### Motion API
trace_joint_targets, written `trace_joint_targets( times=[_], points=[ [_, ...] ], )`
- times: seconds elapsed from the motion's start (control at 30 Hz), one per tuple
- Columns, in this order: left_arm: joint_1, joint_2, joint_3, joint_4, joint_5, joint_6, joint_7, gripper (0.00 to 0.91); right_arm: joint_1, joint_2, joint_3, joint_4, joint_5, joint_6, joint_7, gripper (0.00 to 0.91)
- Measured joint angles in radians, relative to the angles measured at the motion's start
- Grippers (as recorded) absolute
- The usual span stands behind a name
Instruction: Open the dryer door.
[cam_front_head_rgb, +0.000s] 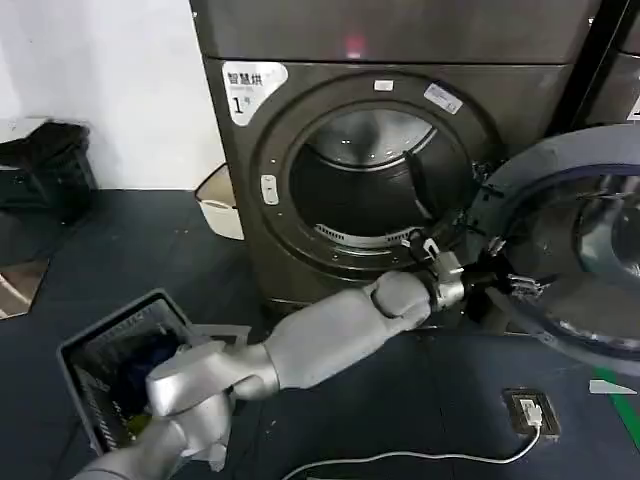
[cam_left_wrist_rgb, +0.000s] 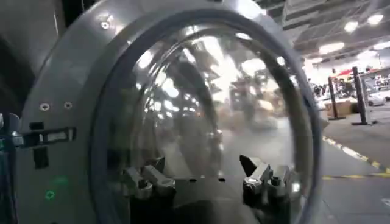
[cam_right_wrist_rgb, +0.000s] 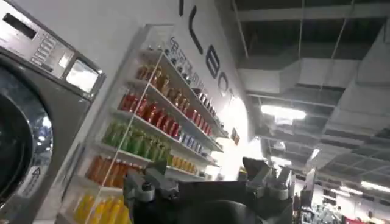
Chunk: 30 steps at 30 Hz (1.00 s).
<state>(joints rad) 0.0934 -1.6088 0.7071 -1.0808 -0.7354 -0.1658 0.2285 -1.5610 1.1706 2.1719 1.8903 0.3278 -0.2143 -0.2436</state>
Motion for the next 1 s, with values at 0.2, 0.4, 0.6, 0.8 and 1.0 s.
trace_joint_targets(
  times=[0.2, 0.4, 0.6, 0.8, 1.0],
  points=[
    [0.02, 0.0, 0.022, -0.075, -0.024, -0.052, 0.033, 0.907, 0.006, -0.013, -0.003, -0.006, 0.0, -0.001, -0.002, 0.907],
    [0.04, 0.086, 0.039, -0.192, -0.049, -0.096, 0.05, 0.907, 0.016, -0.027, -0.002, -0.012, 0.012, -0.009, 0.004, 0.907],
    [0.072, 0.269, 0.03, -0.337, -0.049, -0.164, 0.013, 0.907, 0.023, -0.04, 0.004, -0.007, 0.023, -0.001, 0.023, 0.907],
    [0.101, 0.452, 0.012, -0.498, -0.042, -0.167, -0.016, 0.907, 0.028, -0.041, 0.0, -0.004, 0.017, 0.005, 0.024, 0.907],
    [0.133, 0.653, -0.012, -0.647, -0.037, -0.117, -0.018, 0.907, 0.042, -0.046, 0.008, 0.01, -0.003, 0.001, 0.033, 0.907]
  ],
)
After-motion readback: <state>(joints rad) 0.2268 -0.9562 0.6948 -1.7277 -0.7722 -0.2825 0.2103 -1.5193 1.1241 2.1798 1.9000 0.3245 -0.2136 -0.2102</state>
